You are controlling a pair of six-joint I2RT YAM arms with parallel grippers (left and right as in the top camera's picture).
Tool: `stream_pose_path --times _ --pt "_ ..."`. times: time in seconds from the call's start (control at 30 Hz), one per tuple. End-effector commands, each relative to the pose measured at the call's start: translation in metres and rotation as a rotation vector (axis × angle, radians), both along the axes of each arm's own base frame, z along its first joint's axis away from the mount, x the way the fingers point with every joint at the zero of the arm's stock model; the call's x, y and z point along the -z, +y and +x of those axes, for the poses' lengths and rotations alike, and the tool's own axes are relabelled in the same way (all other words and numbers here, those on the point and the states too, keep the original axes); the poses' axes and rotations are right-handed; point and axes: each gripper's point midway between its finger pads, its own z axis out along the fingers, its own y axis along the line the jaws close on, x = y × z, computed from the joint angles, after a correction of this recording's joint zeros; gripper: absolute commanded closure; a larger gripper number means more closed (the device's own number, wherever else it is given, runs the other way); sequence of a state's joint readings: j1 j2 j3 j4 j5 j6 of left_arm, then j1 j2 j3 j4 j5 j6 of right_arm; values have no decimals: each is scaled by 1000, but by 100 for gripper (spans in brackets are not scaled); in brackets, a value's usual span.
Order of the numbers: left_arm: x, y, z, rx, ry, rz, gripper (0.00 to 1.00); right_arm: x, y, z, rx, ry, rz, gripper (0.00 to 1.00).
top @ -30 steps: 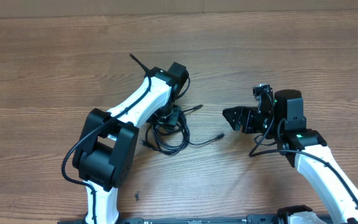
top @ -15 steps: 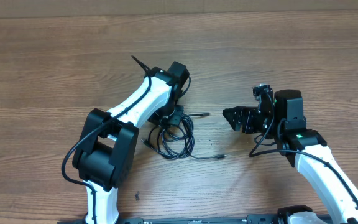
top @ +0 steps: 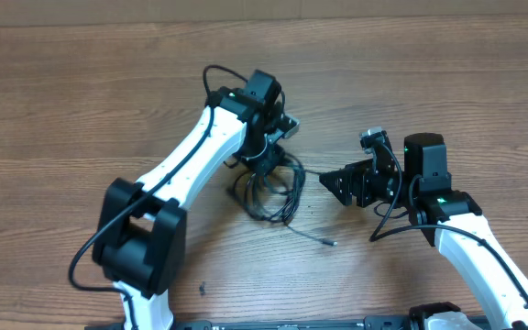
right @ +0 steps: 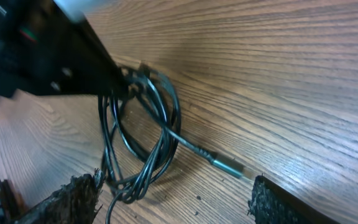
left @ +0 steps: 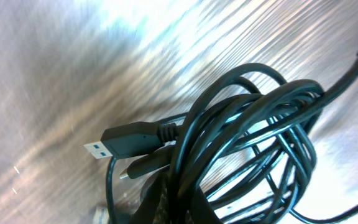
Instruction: Untangle cables
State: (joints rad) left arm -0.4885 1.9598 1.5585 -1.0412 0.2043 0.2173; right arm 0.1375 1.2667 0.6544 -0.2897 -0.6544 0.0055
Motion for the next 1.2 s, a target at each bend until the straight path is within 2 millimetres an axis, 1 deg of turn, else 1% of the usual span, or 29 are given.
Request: stream_pose_path --times 0.0,0.17,0.4,0.43,0.6,0.73,0.77,0.87,0.9,0.97,1.0,1.07,1.17 --pt "-48 -30 2 101 -74 -199 96 -15 5 2 -47 -61 14 22" --pt "-63 -53 2 132 -73 -339 96 -19 10 -3 -89 -74 38 22" --pt "-83 -78 10 117 -86 -496 96 -19 10 -3 -90 -75 36 22" --pt "-90 -85 11 118 -87 -546 96 -19 10 -3 -90 -76 36 22" --pt "-111 -103 4 172 -58 -698 96 -18 8 -1 -82 -76 27 22" --pt "-123 -110 0 169 -20 -775 96 -17 8 -1 -78 -77 22 24" --pt "-125 -111 -2 175 -12 -787 96 -17 8 -1 -78 -78 22 27" --pt "-126 -111 -2 176 -6 -796 96 -18 8 0 -78 -82 23 49" --pt "-126 -110 -2 175 -7 -795 96 -18 8 0 -78 -84 23 57" --pt "-126 -108 0 168 -11 -791 96 -18 8 0 -78 -84 23 81" --pt "-126 -107 2 164 -13 -791 96 -18 8 0 -78 -84 23 88" --pt "-125 -103 6 144 -14 -785 96 -18 8 0 -78 -83 23 95" --pt "-113 -87 24 6 -19 -703 96 -18 8 0 -78 -79 27 96"
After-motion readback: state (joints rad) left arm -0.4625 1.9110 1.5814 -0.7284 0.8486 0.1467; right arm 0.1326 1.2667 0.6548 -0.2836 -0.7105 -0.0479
